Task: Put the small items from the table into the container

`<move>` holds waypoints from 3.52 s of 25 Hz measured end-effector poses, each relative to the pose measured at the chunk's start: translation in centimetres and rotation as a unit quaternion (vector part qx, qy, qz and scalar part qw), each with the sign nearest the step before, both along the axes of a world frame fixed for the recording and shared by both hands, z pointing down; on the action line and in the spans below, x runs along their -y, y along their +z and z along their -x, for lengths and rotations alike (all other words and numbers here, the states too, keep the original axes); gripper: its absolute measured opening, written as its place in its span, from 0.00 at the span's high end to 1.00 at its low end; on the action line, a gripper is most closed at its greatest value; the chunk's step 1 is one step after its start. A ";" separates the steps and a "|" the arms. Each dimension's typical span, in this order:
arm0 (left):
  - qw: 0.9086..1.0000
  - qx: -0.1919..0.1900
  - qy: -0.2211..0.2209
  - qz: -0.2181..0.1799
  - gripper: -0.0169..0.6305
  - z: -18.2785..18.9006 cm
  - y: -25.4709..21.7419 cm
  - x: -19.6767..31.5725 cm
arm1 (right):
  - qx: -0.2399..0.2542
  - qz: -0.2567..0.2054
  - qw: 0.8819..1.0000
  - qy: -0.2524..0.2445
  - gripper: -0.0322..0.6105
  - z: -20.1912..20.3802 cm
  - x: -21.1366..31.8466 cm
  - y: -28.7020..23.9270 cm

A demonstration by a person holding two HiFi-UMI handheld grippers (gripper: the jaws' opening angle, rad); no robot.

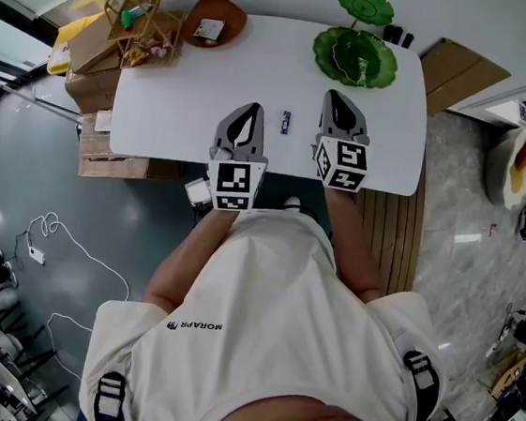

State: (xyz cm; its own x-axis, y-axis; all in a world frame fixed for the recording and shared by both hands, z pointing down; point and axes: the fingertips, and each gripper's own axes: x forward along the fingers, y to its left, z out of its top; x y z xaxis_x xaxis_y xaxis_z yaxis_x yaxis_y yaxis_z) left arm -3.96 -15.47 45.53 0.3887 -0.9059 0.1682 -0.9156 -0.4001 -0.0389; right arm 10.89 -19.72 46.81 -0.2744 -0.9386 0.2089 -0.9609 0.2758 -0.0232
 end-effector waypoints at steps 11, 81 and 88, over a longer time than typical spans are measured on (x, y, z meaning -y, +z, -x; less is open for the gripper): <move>1.000 -0.009 -0.018 0.005 0.97 0.8 0.4 0.3 | 0.002 0.010 0.999 -0.030 0.93 3.3 -1.6 1.1; 0.998 0.010 -0.044 0.050 0.97 3.9 3.7 -1.4 | -0.008 0.341 0.940 0.005 0.71 6.8 -3.2 29.7; 0.997 0.015 -0.043 0.055 0.97 4.1 3.9 -1.5 | -0.019 0.345 0.938 0.010 0.71 6.4 -2.9 31.2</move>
